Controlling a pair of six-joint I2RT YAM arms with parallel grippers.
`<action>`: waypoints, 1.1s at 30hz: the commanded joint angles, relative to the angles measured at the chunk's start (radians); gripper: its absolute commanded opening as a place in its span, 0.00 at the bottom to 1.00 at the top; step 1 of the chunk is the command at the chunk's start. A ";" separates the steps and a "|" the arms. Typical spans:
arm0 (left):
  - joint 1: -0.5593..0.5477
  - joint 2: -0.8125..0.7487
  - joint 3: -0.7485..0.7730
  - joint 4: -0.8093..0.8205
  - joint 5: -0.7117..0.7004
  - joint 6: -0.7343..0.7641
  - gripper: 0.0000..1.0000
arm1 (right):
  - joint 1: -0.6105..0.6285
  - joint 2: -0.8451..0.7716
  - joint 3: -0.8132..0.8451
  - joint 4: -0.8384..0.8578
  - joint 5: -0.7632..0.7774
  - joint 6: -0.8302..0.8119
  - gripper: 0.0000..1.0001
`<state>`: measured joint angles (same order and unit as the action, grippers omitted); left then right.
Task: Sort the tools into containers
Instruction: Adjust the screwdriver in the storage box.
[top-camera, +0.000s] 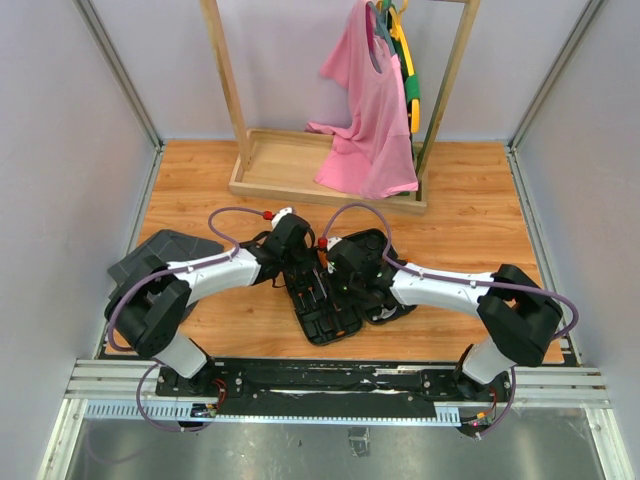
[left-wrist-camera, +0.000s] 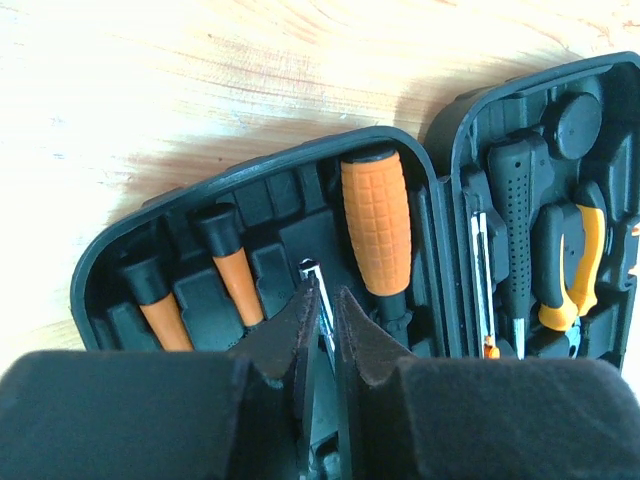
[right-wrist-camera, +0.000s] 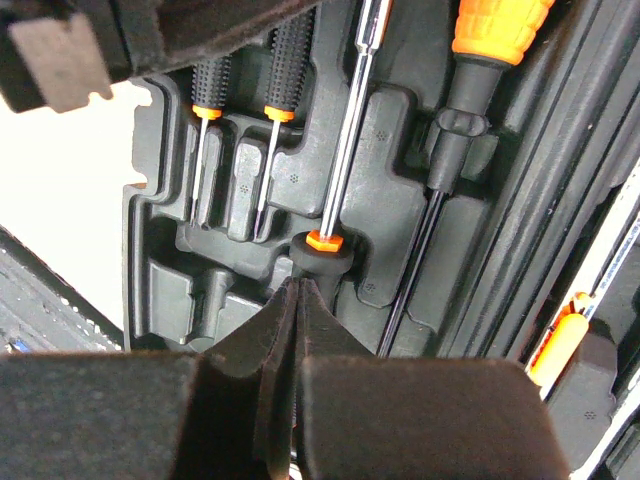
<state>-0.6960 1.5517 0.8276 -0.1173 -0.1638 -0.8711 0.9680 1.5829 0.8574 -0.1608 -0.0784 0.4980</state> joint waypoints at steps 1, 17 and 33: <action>0.006 -0.030 0.016 -0.038 -0.026 0.012 0.16 | 0.018 0.111 -0.126 -0.284 0.049 -0.016 0.01; 0.006 0.064 0.017 0.007 0.010 0.013 0.17 | 0.021 0.087 -0.120 -0.281 0.054 -0.016 0.03; 0.004 0.106 0.028 -0.004 0.006 0.026 0.11 | 0.023 -0.146 0.009 -0.342 0.142 -0.050 0.19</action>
<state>-0.6968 1.6123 0.8547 -0.1040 -0.1360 -0.8642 0.9783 1.4712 0.8536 -0.3199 -0.0025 0.4816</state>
